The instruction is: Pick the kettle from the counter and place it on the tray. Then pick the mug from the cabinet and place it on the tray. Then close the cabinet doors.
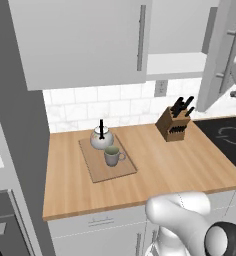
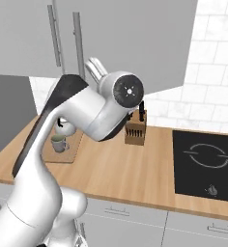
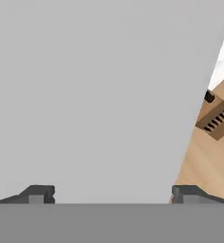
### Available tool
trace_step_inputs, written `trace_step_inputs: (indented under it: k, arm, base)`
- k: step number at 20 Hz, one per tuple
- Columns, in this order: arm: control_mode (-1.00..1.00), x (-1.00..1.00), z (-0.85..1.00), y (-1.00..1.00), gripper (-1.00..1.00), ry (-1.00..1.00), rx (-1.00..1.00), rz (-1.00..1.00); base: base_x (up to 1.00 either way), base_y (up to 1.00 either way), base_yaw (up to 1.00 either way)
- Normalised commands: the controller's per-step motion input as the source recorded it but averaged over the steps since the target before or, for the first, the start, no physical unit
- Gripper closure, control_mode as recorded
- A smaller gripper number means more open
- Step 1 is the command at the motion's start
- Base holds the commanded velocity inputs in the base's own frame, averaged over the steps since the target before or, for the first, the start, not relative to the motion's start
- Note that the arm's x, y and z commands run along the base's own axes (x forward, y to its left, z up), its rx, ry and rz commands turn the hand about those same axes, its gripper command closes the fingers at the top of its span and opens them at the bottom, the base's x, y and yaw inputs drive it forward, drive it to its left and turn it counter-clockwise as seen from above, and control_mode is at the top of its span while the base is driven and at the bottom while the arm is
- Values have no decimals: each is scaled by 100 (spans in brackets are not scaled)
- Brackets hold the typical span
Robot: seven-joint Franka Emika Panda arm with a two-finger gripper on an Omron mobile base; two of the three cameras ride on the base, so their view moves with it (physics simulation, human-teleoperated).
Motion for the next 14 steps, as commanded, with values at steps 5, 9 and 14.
trace_step_inputs:
  k: [5,9,14]
  arm:
    - [-100,72,-1,49,-100,0,0,11]
    - [-100,71,-3,53,-100,0,0,6]
    - [-100,71,-11,56,-100,0,0,1]
  base:
    - [0,0,0]
    - [0,0,0]
    - [0,0,0]
